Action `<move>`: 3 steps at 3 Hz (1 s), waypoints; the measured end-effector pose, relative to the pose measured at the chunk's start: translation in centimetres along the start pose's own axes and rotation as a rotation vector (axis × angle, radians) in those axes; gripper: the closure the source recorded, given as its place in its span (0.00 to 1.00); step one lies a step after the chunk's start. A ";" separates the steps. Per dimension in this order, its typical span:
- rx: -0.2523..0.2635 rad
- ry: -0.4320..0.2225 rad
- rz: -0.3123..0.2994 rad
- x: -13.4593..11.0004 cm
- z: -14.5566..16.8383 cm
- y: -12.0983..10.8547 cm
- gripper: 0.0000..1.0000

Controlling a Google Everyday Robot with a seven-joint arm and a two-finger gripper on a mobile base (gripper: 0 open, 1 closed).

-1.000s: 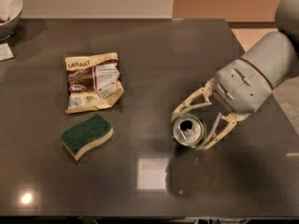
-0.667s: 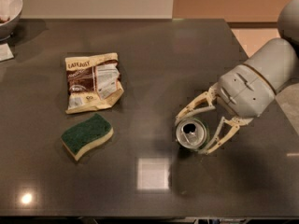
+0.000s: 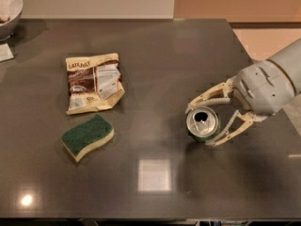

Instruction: Place green can upright

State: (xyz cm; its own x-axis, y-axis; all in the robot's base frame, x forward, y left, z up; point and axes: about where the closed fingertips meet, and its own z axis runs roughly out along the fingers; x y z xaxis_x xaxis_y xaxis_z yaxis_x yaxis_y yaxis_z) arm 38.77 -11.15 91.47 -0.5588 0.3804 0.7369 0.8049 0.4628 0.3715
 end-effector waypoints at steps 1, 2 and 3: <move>-0.009 -0.008 -0.007 0.0 0.1 0.3 1.00; -0.023 0.003 0.000 -0.2 -0.1 0.6 1.00; -0.024 0.004 0.001 -0.2 -0.1 0.7 1.00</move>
Offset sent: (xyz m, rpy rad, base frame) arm 0.0058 -0.0038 0.0008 0.0357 0.0326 -0.0164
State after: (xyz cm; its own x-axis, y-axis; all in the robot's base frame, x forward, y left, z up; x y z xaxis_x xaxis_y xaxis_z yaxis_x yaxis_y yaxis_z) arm 39.46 -10.99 91.59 -0.5577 0.3779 0.7391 0.8098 0.4434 0.3843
